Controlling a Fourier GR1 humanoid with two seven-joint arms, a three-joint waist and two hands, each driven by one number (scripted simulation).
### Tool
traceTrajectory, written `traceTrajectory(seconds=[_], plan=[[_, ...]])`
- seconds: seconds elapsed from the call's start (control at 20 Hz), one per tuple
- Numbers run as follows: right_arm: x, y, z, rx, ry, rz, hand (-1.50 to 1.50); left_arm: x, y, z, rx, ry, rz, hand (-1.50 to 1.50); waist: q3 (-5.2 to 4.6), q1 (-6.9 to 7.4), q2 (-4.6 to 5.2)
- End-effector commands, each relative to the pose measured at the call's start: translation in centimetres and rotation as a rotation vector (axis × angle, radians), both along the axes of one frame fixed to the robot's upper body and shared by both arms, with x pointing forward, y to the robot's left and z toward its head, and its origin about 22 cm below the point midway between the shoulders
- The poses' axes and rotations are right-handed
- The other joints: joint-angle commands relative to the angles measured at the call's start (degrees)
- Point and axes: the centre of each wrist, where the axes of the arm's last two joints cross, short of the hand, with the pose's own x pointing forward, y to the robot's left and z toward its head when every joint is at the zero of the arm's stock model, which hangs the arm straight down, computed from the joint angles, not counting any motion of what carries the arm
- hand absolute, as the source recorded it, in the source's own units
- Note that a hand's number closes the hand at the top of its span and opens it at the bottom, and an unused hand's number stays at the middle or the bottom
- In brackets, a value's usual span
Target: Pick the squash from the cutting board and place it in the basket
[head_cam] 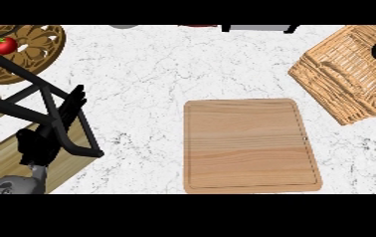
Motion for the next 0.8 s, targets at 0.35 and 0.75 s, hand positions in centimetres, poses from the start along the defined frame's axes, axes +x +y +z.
traceTrajectory(seconds=[0.35, 0.75], plan=[[-0.2, -1.2, 3.2, -0.016, -0.176, 0.057, -1.50, 2.6, -4.3, 3.7, -0.041, -0.186, -0.154, 0.00, 0.88, -0.95, -0.80], [-1.6, -3.0, 3.8, 0.182, -0.322, 0.041, -1.50, 2.1, -3.3, 4.1, -0.026, -0.187, -0.138, 0.00, 0.86, -1.80, -1.38]])
